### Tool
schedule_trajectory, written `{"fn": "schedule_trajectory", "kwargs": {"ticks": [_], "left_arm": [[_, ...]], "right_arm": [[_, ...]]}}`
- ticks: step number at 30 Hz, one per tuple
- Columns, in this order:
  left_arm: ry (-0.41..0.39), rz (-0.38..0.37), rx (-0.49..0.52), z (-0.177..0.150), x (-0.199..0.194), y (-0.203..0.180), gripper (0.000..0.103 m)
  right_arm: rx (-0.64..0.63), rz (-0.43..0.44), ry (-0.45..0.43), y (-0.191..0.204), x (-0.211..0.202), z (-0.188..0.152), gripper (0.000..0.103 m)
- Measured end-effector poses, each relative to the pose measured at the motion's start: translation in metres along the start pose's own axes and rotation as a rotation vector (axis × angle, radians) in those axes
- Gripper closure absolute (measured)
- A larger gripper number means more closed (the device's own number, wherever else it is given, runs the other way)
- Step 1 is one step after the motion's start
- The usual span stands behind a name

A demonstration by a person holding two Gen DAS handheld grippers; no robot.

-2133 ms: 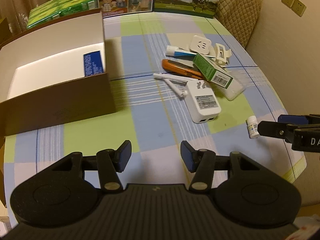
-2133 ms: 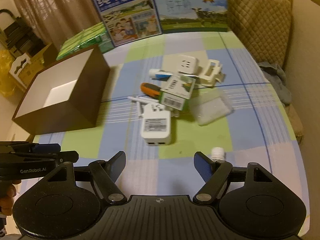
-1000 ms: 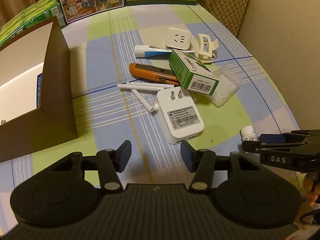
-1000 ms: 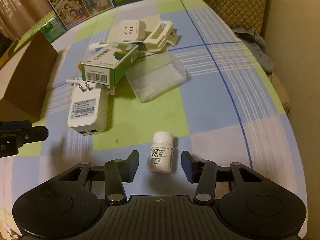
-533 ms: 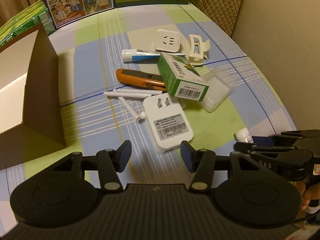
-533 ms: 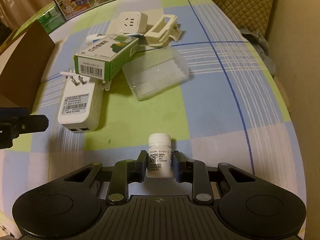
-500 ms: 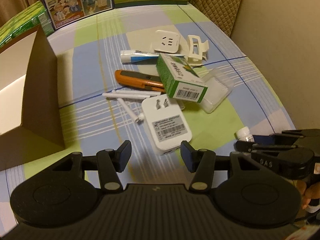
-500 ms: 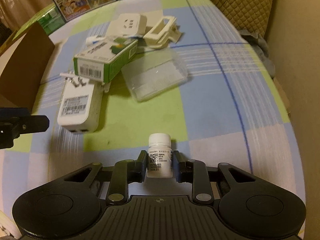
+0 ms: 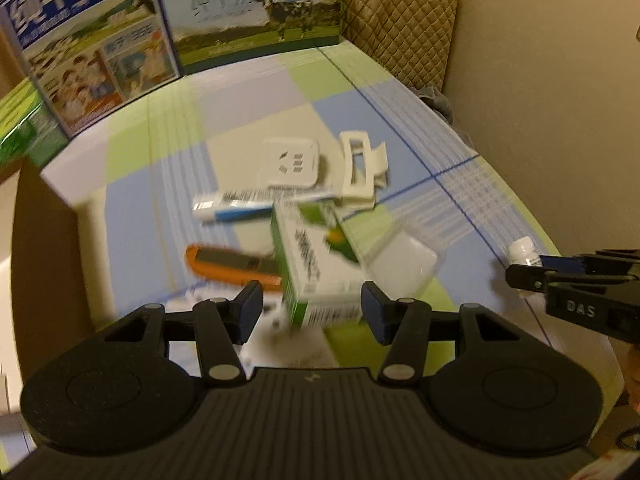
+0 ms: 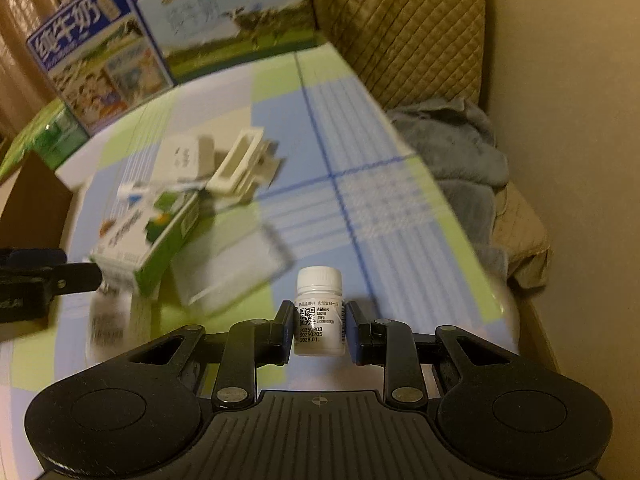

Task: Organize rigid objects
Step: 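Grasp the green-and-white medicine box with the left tool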

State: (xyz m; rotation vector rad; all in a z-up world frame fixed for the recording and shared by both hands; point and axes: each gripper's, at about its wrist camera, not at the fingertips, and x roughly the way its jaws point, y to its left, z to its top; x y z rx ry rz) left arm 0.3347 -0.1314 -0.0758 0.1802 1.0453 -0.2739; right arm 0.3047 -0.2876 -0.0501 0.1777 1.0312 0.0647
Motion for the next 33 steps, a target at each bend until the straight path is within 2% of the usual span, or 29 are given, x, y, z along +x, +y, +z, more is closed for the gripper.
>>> {"fn": "schedule_trajectory", "kwargs": {"ticks": [7, 11, 17, 22, 29, 33], "left_arm": [[0.075, 0.046, 0.050, 0.033, 0.047, -0.013, 0.050], [0.120, 0.047, 0.044, 0.042, 0.068, -0.016, 0.048], [0.167, 0.086, 0.052, 0.047, 0.090, -0.019, 0.045], [0.179, 0.110, 0.061, 0.048, 0.100, -0.021, 0.044], [0.157, 0.107, 0.057, 0.044, 0.093, -0.021, 0.050], [0.140, 0.117, 0.058, 0.040, 0.087, -0.019, 0.051]], "right_arm": [[0.020, 0.010, -0.031, -0.018, 0.003, 0.024, 0.080], [0.024, 0.015, -0.032, -0.025, 0.007, 0.032, 0.080], [0.033, 0.023, -0.024, -0.038, 0.015, 0.041, 0.080], [0.034, 0.035, -0.016, -0.042, 0.021, 0.045, 0.080], [0.024, 0.055, -0.012, -0.040, 0.024, 0.048, 0.080], [0.016, 0.065, -0.017, -0.037, 0.022, 0.048, 0.080]]}}
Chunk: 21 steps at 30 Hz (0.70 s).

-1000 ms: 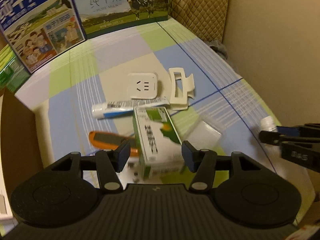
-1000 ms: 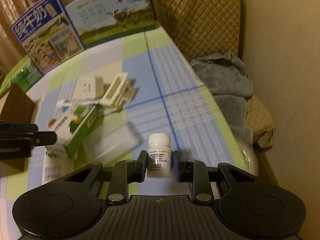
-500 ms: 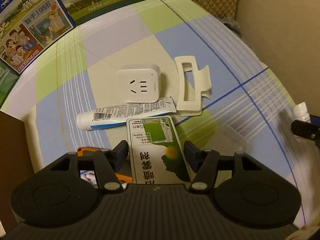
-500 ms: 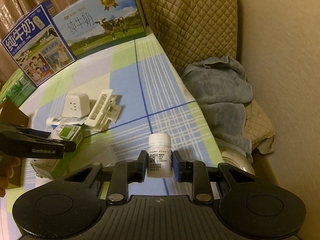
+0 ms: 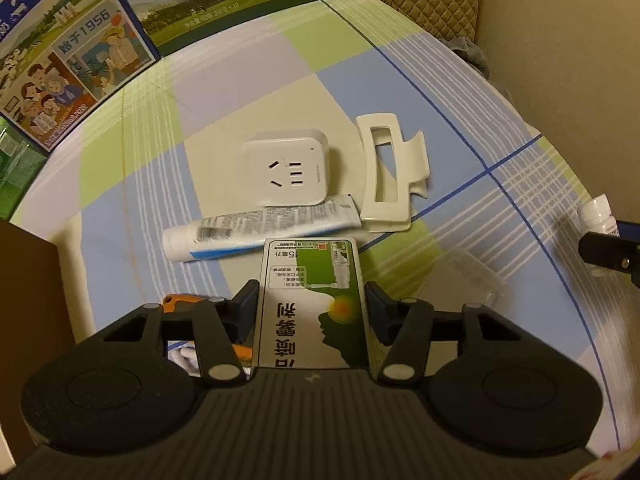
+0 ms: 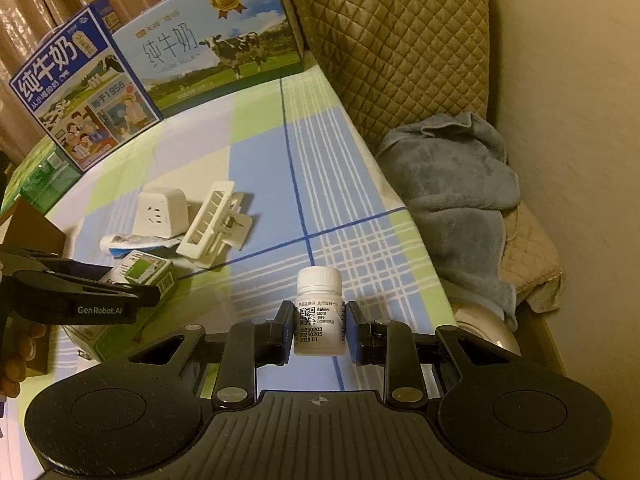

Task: Organize rigid objects
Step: 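Grasp the green-and-white medicine box with the left tool, then carry the pill bottle and green box into the brown box, open both tools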

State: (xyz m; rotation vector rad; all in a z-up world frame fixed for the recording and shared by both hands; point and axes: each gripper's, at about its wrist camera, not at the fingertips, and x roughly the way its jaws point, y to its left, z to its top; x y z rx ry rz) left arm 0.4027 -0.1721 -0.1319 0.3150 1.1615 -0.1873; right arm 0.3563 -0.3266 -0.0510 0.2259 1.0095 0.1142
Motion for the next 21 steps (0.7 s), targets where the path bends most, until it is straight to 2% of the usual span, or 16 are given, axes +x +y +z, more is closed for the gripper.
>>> {"fn": "schedule_trajectory", "kwargs": {"ticks": [8, 14, 21], "left_arm": [[-0.064, -0.015, -0.082, -0.022, -0.032, 0.016, 0.051], [-0.163, -0.047, -0.188, -0.053, -0.087, 0.039, 0.051], [-0.260, -0.011, -0.330, -0.100, -0.146, 0.091, 0.051]], "right_arm": [[-0.023, 0.031, -0.008, 0.009, -0.007, -0.003, 0.080], [-0.044, 0.073, -0.011, 0.020, -0.016, -0.006, 0.080], [-0.106, 0.168, -0.017, 0.055, -0.031, -0.012, 0.079]]}}
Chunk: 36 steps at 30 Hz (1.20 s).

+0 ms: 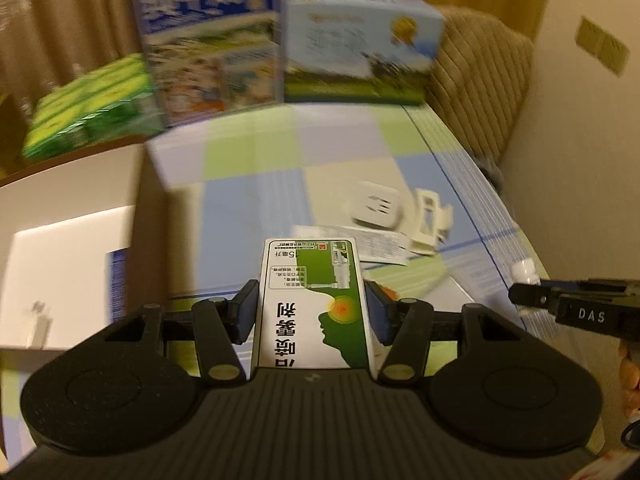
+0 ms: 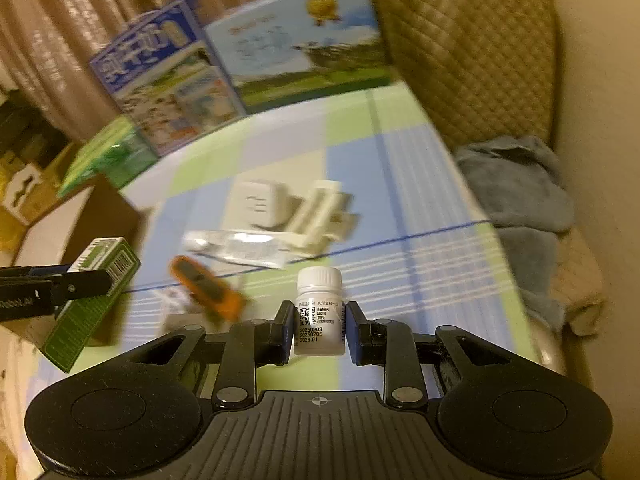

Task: Organize rigid objects
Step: 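Carry the pill bottle and green box into the brown box, open both tools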

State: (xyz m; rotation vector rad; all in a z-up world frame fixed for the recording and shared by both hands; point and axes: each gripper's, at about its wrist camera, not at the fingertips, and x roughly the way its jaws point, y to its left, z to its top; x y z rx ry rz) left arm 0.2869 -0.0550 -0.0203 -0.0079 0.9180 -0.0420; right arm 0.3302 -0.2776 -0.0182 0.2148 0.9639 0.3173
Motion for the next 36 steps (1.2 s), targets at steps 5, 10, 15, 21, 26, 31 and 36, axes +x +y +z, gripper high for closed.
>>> {"fn": "schedule_trajectory", "kwargs": {"ticks": [5, 10, 15, 21, 26, 31, 36], "left_arm": [[-0.052, 0.027, -0.058, -0.011, -0.036, 0.055, 0.051], [-0.089, 0.043, -0.086, -0.020, -0.061, 0.115, 0.051], [-0.126, 0.073, -0.102, -0.026, -0.083, 0.179, 0.051], [-0.150, 0.128, -0.116, -0.025, -0.092, 0.257, 0.051], [-0.150, 0.165, -0.127, -0.019, -0.089, 0.306, 0.051], [-0.128, 0.174, -0.139, -0.010, -0.071, 0.335, 0.051], [-0.092, 0.160, -0.144, -0.003, -0.045, 0.355, 0.051]], "right_arm": [[-0.026, 0.073, -0.009, 0.048, -0.006, -0.004, 0.080], [-0.059, 0.140, -0.024, 0.109, -0.009, -0.010, 0.079], [-0.088, 0.223, -0.022, 0.181, 0.001, -0.013, 0.079], [-0.142, 0.299, -0.024, 0.270, 0.027, -0.009, 0.080], [-0.190, 0.325, -0.024, 0.330, 0.055, -0.004, 0.079], [-0.219, 0.307, -0.017, 0.369, 0.087, 0.003, 0.080], [-0.234, 0.264, 0.013, 0.390, 0.117, 0.005, 0.080]]}}
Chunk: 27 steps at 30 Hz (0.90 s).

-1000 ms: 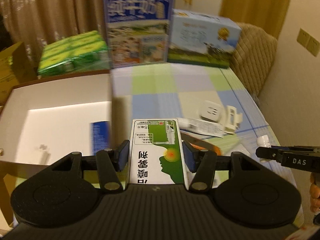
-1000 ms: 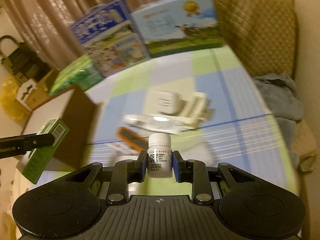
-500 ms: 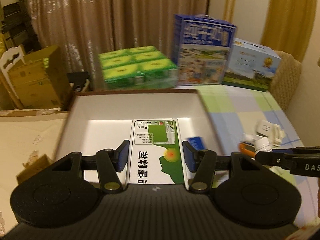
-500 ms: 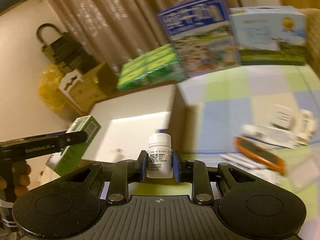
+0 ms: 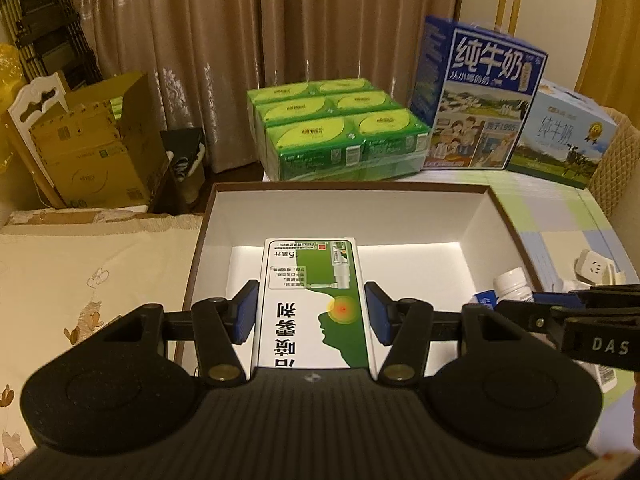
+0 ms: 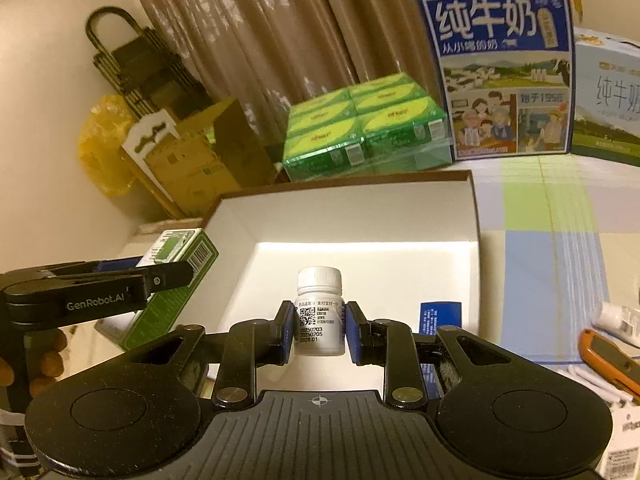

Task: Organize rigid objects
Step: 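Carry the pill bottle and green box into the brown box, open both tools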

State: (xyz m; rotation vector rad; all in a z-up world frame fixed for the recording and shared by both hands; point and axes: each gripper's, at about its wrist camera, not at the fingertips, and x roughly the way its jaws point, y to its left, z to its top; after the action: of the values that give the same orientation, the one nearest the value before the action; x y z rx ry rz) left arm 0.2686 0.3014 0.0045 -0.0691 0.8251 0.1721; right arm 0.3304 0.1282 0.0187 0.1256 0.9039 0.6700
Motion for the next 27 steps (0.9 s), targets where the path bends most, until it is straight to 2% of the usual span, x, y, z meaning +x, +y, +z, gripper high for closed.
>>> {"fn": "schedule_trajectory", "kwargs": {"ticks": [16, 22, 27], "left_arm": [[0.160, 0.024, 0.015, -0.010, 0.090, 0.034, 0.051], [0.174, 0.042, 0.039, -0.013, 0.104, 0.037, 0.051], [0.163, 0.056, 0.097, -0.014, 0.103, 0.034, 0.050]], "right_arm": [[0.031, -0.140, 0.135, -0.020, 0.075, -0.007, 0.079], [0.032, -0.172, 0.148, -0.024, 0.085, -0.006, 0.079], [-0.010, -0.176, 0.118, -0.020, 0.086, -0.004, 0.079]]}}
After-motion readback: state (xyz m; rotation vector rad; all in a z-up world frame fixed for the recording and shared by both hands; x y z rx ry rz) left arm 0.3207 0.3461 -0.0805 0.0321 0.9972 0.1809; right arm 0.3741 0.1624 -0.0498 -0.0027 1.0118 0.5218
